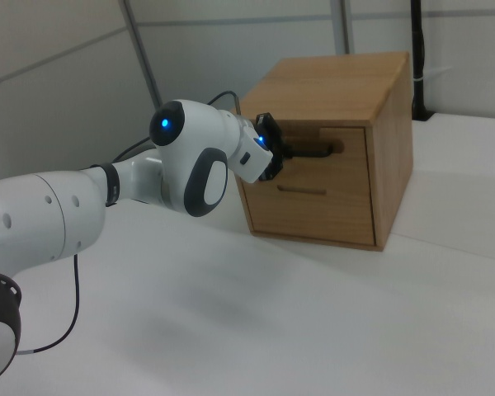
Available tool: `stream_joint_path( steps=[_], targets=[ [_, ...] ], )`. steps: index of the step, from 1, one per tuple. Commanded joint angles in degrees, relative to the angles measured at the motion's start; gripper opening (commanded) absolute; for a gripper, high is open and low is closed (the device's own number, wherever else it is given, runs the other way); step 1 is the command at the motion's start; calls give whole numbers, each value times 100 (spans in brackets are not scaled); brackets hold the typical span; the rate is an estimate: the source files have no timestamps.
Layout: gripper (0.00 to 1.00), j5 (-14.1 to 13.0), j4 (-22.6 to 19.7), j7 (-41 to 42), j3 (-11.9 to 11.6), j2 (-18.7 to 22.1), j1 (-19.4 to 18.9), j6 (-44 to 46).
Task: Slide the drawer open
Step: 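Close the gripper on the black drawer handle, then pull the handle outward, sliding the upper drawer out of the cabinet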
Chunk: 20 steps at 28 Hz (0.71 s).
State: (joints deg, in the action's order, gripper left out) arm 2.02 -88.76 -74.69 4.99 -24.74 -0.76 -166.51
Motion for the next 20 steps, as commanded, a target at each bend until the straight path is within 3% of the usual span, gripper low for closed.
stream_joint_path(
  steps=[1,20],
  targets=[
    [0,88,-212,279,73,233,49,785],
    [0,18,-318,516,11,1085,110,3431]
  ],
)
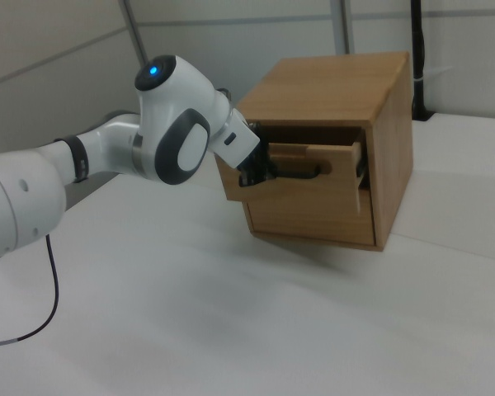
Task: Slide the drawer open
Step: 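Pull the handle outward, sliding the upper drawer out of the cabinet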
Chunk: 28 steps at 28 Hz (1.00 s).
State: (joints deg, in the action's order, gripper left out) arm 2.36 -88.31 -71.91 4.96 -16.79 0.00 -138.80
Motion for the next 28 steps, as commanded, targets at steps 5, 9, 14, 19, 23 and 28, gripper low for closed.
stream_joint_path(
  steps=[5,9,14,19,23,28],
  targets=[
    [0,-42,-353,397,23,439,88,1302],
    [0,-77,-344,538,5,580,88,1838],
    [0,-139,-318,564,-100,729,88,2383],
    [0,-315,-318,774,-205,914,88,3007],
    [0,-402,-318,863,-311,1054,88,3430],
    [0,-455,-301,1012,-364,1186,88,3869]
  ],
)
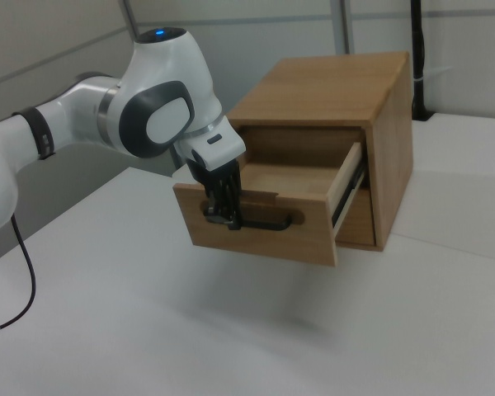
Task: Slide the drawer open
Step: 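Pull the handle outward, sliding the upper drawer out of the cabinet, then open the gripper, release the handle and lift away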
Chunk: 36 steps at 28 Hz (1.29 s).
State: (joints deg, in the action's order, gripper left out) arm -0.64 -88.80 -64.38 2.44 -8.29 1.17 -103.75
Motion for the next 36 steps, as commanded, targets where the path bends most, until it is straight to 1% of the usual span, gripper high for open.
stream_joint_path(
  steps=[1,3,8,13,17,18,19,20,21,23,24,25,27,29,30,33,34,35,36],
  targets=[
    [0,-156,-252,259,-138,345,-30,416],
    [0,-165,-252,276,-226,407,-30,513],
    [0,-165,-252,417,-252,468,-30,636],
    [0,-173,-234,461,-261,460,-30,558],
    [1,-173,-50,776,-261,460,23,522],
    [5,-173,-41,899,-253,468,32,522],
    [15,-173,-32,1205,-253,486,23,522],
    [23,-182,-6,1382,-261,495,23,522],
    [27,-174,29,1584,-253,495,23,522],
    [29,-173,90,2023,-253,504,32,522],
    [45,-182,126,2408,-253,504,32,531],
    [51,-182,135,2560,-253,504,41,531],
    [60,-173,187,2842,-253,512,49,540],
    [77,-173,257,3201,-261,512,67,566],
    [78,-165,266,3308,-261,521,76,566],
    [87,-165,310,3694,-261,556,76,601],
    [89,-156,311,3870,-261,574,76,601],
    [93,-130,311,4211,-261,609,76,619],
    [95,-130,311,4371,-261,627,76,619]
  ],
)
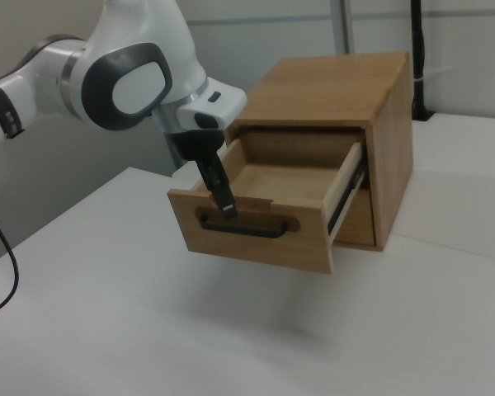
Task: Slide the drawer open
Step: 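Open the gripper, release the handle and lift away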
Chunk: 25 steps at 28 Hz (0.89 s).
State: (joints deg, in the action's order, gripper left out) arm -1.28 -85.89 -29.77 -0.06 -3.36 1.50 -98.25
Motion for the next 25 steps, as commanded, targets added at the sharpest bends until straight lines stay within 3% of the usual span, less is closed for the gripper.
stream_joint_path(
  steps=[1,9,17,25],
  targets=[
    [99,-48,37,1076,-12,151,43,77],
    [100,101,432,2816,-3,151,34,1130],
    [100,707,459,3099,76,142,-53,1308],
    [100,849,459,4083,76,142,-80,1712]
  ],
)
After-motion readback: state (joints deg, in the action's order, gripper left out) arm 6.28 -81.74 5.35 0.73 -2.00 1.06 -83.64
